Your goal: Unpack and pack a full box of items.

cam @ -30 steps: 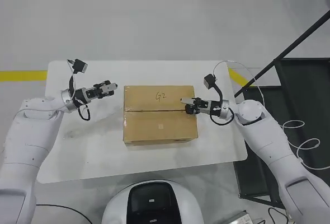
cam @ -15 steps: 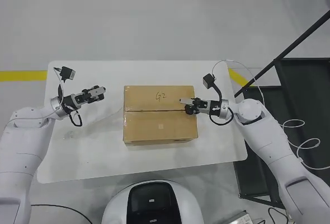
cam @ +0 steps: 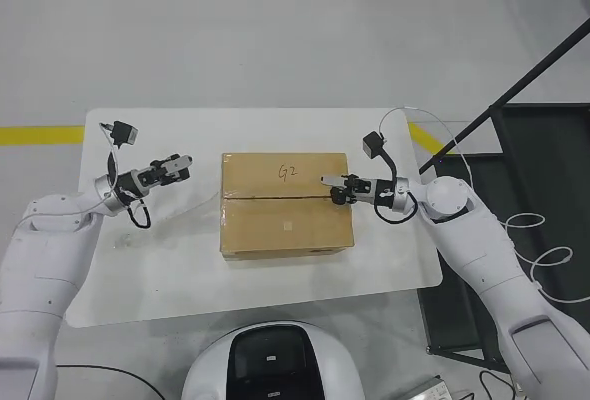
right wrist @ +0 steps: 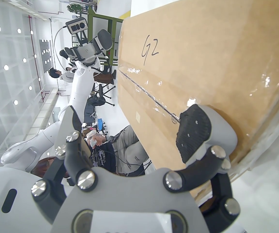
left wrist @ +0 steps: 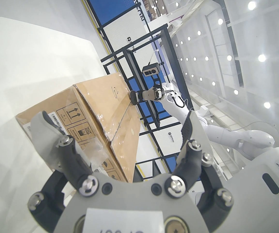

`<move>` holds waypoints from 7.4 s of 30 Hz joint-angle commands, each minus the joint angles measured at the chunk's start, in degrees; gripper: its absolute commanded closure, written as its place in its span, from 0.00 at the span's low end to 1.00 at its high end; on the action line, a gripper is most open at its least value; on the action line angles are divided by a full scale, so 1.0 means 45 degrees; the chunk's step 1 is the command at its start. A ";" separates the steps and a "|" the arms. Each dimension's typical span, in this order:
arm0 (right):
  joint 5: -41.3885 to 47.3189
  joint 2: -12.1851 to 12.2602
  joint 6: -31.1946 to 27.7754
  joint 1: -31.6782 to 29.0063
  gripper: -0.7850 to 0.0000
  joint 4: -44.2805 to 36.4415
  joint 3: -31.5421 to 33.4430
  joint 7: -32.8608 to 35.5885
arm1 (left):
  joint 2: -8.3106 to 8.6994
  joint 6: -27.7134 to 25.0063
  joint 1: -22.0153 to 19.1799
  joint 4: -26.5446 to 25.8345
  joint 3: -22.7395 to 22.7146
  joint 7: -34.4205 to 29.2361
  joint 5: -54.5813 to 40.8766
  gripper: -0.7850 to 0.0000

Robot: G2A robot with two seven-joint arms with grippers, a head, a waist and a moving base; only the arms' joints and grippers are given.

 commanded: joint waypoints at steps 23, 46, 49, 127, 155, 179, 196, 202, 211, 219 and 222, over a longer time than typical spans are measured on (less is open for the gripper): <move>0.0000 0.0000 0.0000 0.0000 0.00 0.0000 0.0000 0.0000 | 0.0389 0.1043 0.4531 -0.3132 -0.1279 0.4806 0.2239 0.00; 0.0000 0.0000 0.0000 0.0000 0.00 0.0000 0.0000 0.0000 | 0.0219 0.2129 0.6971 -0.5473 -0.1665 0.6518 -0.1323 0.00; 0.0000 0.0000 0.0000 0.0000 0.00 0.0000 0.0000 0.0000 | 0.0250 0.2511 0.7807 -0.6130 -0.1998 0.6680 -0.1997 0.00; 0.0000 0.0000 0.0000 0.0000 0.00 0.0000 0.0000 0.0000 | -0.0941 0.6639 0.5940 -0.7669 -0.0051 0.7363 0.2791 1.00; 0.0000 0.0000 0.0000 0.0000 0.00 0.0000 0.0000 0.0000 | -0.1300 0.6427 0.4792 -0.7377 0.1438 0.7348 0.5452 0.00; 0.2595 0.0729 -0.0587 -0.2110 0.00 -0.0424 0.3742 0.0589 | -0.2058 0.3828 0.3387 -0.5589 0.3126 0.8295 0.5396 0.00; 0.2487 0.0720 -0.0355 -0.2318 0.00 -0.0488 0.4009 0.0468 | -0.2820 0.2970 0.1943 -0.4022 0.4445 0.8154 0.4886 0.00; 0.2415 0.0689 -0.0297 -0.2300 0.00 -0.0456 0.3972 0.0411 | -0.3023 0.2182 0.1694 -0.3699 0.4811 0.7041 0.3928 0.00; 0.2254 0.0648 -0.0274 -0.2199 0.00 -0.0323 0.3942 0.0342 | -0.2631 0.1187 0.2481 -0.4629 0.3636 0.4869 0.2015 0.00; 0.2012 0.0580 -0.0181 -0.2000 0.00 -0.0435 0.3714 0.0351 | -0.2031 0.1343 0.4169 -0.6739 0.1427 0.4502 0.0965 0.00; 0.1937 0.0543 -0.0105 -0.1885 0.00 -0.0555 0.3562 0.0434 | -0.1784 0.1434 0.4984 -0.7664 0.0462 0.4099 0.0496 0.00</move>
